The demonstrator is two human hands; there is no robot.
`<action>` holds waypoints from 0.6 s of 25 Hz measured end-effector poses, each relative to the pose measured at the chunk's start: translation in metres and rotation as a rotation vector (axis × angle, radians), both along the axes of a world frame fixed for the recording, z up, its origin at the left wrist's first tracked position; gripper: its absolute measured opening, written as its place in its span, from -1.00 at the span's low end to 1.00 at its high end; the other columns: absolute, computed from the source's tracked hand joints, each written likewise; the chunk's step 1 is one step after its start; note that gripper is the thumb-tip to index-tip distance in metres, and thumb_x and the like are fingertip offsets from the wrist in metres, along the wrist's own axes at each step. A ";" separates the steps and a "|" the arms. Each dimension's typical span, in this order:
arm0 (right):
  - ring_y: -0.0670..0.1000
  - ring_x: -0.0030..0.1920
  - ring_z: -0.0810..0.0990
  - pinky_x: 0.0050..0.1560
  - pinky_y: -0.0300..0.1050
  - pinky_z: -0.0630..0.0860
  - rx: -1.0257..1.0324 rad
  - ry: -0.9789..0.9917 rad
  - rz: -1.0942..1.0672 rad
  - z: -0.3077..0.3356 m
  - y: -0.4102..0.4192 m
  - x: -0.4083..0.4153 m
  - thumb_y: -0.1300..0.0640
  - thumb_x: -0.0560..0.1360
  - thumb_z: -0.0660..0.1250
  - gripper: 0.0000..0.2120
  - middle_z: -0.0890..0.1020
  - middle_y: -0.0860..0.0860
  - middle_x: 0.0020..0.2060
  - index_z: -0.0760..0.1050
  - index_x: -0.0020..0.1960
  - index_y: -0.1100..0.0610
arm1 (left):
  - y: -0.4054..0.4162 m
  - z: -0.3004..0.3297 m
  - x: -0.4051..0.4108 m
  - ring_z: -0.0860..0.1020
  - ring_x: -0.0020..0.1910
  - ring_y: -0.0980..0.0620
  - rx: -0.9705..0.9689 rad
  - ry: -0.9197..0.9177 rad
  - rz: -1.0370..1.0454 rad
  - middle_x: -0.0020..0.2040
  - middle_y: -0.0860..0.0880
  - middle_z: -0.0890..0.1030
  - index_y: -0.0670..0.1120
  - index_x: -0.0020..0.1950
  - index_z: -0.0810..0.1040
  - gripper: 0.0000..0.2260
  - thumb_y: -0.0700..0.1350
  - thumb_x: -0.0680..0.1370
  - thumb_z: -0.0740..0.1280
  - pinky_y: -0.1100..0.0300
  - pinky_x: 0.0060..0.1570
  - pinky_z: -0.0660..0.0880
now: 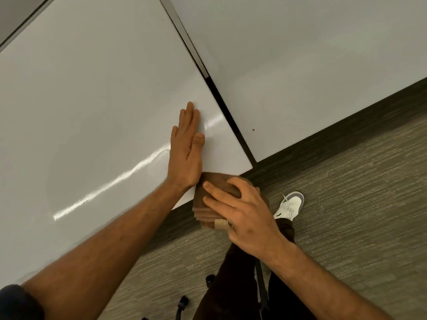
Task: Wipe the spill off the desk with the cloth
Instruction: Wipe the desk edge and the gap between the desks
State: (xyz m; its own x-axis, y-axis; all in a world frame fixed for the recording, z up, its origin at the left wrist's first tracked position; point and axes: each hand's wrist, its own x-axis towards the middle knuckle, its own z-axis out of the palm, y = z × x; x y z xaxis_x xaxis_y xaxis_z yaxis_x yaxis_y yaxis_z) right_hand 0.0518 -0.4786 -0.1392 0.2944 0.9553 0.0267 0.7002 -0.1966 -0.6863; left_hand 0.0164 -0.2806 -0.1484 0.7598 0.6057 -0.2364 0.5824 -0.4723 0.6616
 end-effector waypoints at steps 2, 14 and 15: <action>0.11 0.34 0.39 0.24 0.11 0.54 -0.015 0.208 0.001 0.002 -0.012 0.005 0.28 0.33 0.50 -0.37 0.54 -0.06 0.43 0.55 0.38 0.05 | -0.006 -0.007 0.002 -0.16 0.67 0.13 0.137 0.065 -0.041 0.74 -0.06 -0.04 -0.12 0.72 0.01 -0.46 -0.02 0.75 0.00 0.29 0.59 -0.30; -0.08 0.15 0.67 0.26 0.08 0.60 -0.134 1.182 -0.648 -0.019 -0.012 0.073 0.16 0.57 0.42 -0.72 0.72 -0.13 0.05 0.61 0.19 -0.16 | -0.012 -0.030 0.002 -0.26 0.69 0.08 0.456 0.226 -0.086 0.73 0.02 -0.20 -0.03 0.73 -0.18 -0.38 0.12 0.74 0.00 0.22 0.58 -0.40; -0.08 0.15 0.67 0.30 0.15 0.57 -0.164 1.194 -0.649 -0.023 -0.010 0.075 0.16 0.57 0.42 -0.71 0.71 -0.13 0.06 0.60 0.22 -0.14 | -0.011 -0.031 0.003 -0.25 0.69 0.07 0.465 0.220 -0.089 0.73 0.03 -0.20 -0.03 0.73 -0.18 -0.38 0.12 0.75 0.01 0.22 0.59 -0.39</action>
State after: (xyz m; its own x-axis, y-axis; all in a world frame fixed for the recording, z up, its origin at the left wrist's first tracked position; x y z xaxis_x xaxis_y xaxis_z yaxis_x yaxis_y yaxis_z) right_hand 0.1268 -0.4884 -0.1617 0.4503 0.6054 -0.6563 -0.5445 -0.3964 -0.7392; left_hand 0.0196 -0.2920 -0.1798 0.7756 0.6202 -0.1178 0.6285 -0.7410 0.2367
